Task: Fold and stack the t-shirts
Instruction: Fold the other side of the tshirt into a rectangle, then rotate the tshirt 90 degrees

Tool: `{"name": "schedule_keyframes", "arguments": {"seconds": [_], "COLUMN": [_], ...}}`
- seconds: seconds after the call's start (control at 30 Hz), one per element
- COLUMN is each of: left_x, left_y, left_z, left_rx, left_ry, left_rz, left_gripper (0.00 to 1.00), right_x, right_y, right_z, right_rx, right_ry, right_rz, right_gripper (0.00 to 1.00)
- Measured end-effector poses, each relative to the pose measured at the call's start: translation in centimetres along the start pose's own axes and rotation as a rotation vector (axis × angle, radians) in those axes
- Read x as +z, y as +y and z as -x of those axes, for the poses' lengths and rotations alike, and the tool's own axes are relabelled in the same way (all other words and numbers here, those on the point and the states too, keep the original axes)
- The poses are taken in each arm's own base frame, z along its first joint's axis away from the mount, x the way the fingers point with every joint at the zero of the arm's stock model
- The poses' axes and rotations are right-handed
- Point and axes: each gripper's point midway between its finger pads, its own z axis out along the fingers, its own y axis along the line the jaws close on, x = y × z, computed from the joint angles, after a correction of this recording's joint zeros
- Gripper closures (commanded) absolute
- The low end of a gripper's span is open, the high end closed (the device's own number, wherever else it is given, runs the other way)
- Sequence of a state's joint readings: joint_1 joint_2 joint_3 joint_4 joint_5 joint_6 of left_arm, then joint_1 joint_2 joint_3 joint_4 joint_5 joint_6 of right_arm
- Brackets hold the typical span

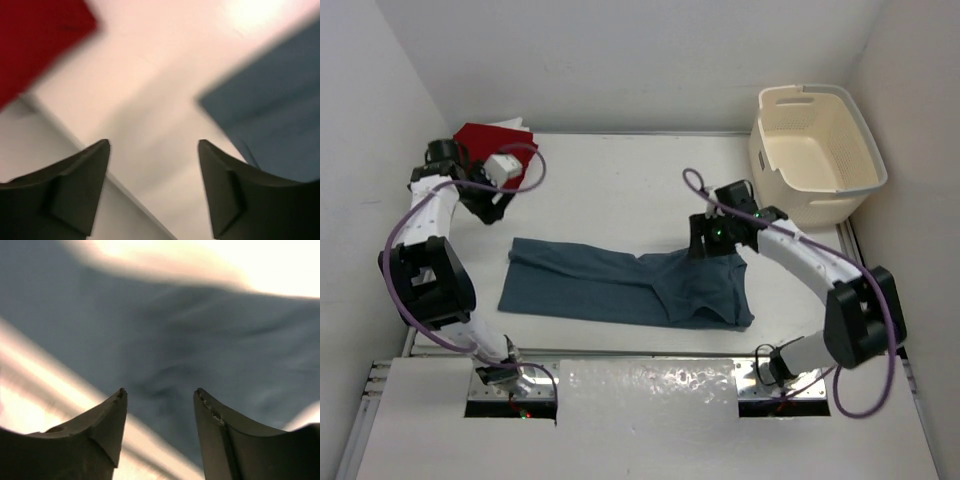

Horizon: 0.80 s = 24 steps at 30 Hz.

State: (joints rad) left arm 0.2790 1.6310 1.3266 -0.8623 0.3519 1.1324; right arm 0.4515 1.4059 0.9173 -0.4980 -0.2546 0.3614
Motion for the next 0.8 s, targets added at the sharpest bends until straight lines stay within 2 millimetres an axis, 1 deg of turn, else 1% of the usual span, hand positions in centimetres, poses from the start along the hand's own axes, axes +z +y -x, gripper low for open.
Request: {"name": "schedule_keyframes", "arguments": {"seconds": [0.07,0.1,0.13,0.2,0.27,0.3,0.4,0.5,0.53,0.57,0.6,0.63,0.67,0.7,0.73,0.77,0.8], "left_x": [-0.7,-0.4,0.2,1.9,3.6,4.3,5.8,7.0,7.5,8.2,8.8,9.6,10.2,10.3,10.2,10.1,9.9], "left_y": [3.1,3.7,3.6,2.5,0.9,-0.3,-2.8,-3.6,-3.7,-3.8,-3.9,-4.0,-4.4,-4.6,-4.3,-4.2,-4.0], "left_z": [1.6,2.0,2.2,1.5,0.0,-0.8,-2.3,-2.5,-2.5,-2.6,-2.8,-3.3,-4.0,-4.4,-4.6,-5.0,-5.4], "left_rx": [-0.064,-0.092,-0.118,-0.153,-0.192,-0.212,-0.253,-0.266,-0.261,-0.259,-0.260,-0.264,-0.277,-0.297,-0.307,-0.322,-0.333], "left_ry": [-0.067,-0.085,-0.095,-0.074,-0.038,-0.017,0.030,0.049,0.057,0.065,0.076,0.096,0.118,0.120,0.118,0.116,0.117], "left_rz": [0.072,0.082,0.064,0.010,-0.035,-0.060,-0.104,-0.090,-0.081,-0.075,-0.072,-0.061,-0.059,-0.057,-0.032,-0.022,-0.005], "left_gripper": [0.27,0.27,0.27,0.28,0.27,0.26,0.24,0.23,0.25,0.28,0.34,0.52,0.63,0.73,0.79,0.80,0.80], "right_x": [0.5,0.7,1.0,1.3,1.7,2.0,2.7,3.8,4.2,4.7,4.8,5.1,5.3,5.7,6.1,6.5,7.0], "right_y": [-4.4,-6.2,-7.9,-10.4,-12.3,-13.1,-14.9,-15.8,-16.1,-16.2,-16.3,-16.2,-16.1,-16.0,-15.8,-15.7,-15.8], "right_z": [1.7,2.1,2.3,2.1,1.6,1.2,0.3,-0.6,-0.9,-1.0,-0.6,-0.3,0.0,0.3,0.9,1.7,2.9], "right_rx": [0.084,0.116,0.144,0.180,0.213,0.227,0.254,0.267,0.270,0.279,0.280,0.282,0.282,0.281,0.286,0.277,0.267], "right_ry": [-0.013,-0.013,-0.009,0.011,0.034,0.047,0.077,0.108,0.119,0.127,0.123,0.121,0.125,0.129,0.133,0.136,0.131], "right_rz": [-0.140,-0.197,-0.252,-0.341,-0.404,-0.432,-0.493,-0.523,-0.530,-0.526,-0.525,-0.513,-0.499,-0.487,-0.467,-0.458,-0.454], "right_gripper": [0.42,0.40,0.40,0.39,0.39,0.39,0.37,0.39,0.42,0.50,0.54,0.60,0.69,0.86,0.93,0.98,1.00]}}
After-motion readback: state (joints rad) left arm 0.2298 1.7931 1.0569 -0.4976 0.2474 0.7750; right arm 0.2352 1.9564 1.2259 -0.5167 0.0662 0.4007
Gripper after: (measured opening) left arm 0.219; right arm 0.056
